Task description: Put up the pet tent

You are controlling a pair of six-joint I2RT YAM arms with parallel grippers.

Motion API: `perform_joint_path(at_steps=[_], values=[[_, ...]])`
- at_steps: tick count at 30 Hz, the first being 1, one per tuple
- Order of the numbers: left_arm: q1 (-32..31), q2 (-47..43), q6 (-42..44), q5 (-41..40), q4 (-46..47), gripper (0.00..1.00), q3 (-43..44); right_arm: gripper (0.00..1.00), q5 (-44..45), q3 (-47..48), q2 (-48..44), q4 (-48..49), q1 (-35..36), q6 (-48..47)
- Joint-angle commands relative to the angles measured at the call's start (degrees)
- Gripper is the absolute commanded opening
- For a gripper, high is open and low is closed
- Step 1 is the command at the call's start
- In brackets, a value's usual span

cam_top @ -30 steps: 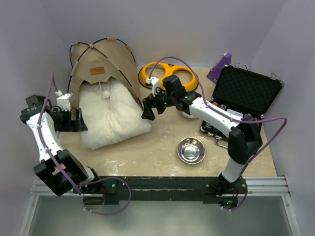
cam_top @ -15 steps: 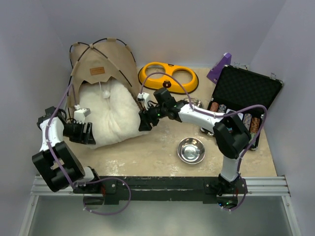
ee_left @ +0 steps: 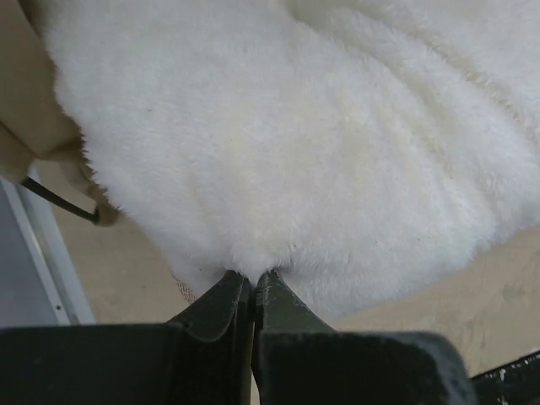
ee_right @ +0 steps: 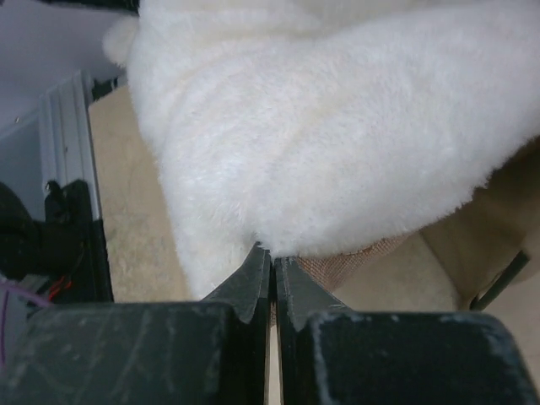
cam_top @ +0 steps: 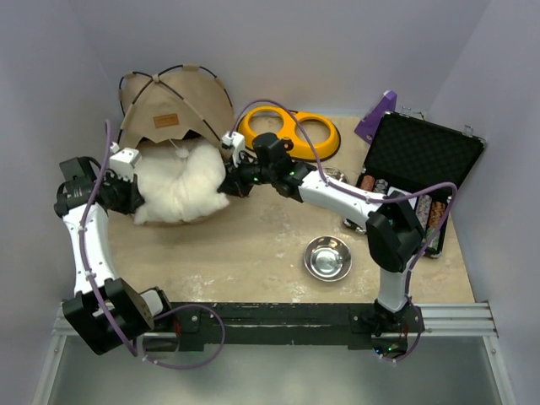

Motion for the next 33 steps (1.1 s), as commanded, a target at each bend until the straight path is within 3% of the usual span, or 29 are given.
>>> perform_joint_path(at_steps=[1,8,17,22,23,24,26,27,30,33], values=[[-0.74,1.19,-11.22,3.99,14.12,0.00,5.27,0.00,11.26,8.58,2.46,10.80,2.67,-0.27],[-6.36,8.40,-20.03,0.66,30.66,0.00,6.24,0.00,26.46,17.99,12.22,16.86,4.16,-5.46],[-15.86,13.76,-19.25,-13.65,52.54,0.00,-1.14,0.00,39.30,18.61,20.04,28.82,6.54,-20.66],[-18.06,18.41,-15.91,-23.77,56.61,0.00,-3.87,0.00,48.44,22.73,25.75,29.71,8.47,-28.30],[-18.15,19.65,-15.91,-25.70,56.17,0.04,-3.17,0.01,50.11,23.88,26.72,29.18,8.91,-29.36],[-18.06,20.44,-15.64,-26.76,54.78,0.17,-2.04,0.07,50.99,24.50,27.42,27.96,9.00,-29.63],[-17.97,20.80,-15.12,-25.65,50.65,0.53,-0.27,0.33,50.74,23.11,26.12,26.36,9.09,-29.11],[-17.54,19.50,-14.50,-23.28,48.28,0.61,-0.53,0.41,50.13,21.27,24.11,26.71,9.09,-28.76],[-16.65,13.00,-12.66,-17.30,48.26,0.70,-3.95,0.56,47.23,15.38,17.78,28.29,9.17,-28.14],[-16.39,7.11,-10.81,-15.53,45.20,0.72,-5.27,0.63,45.56,12.82,13.21,27.16,9.35,-26.74]])
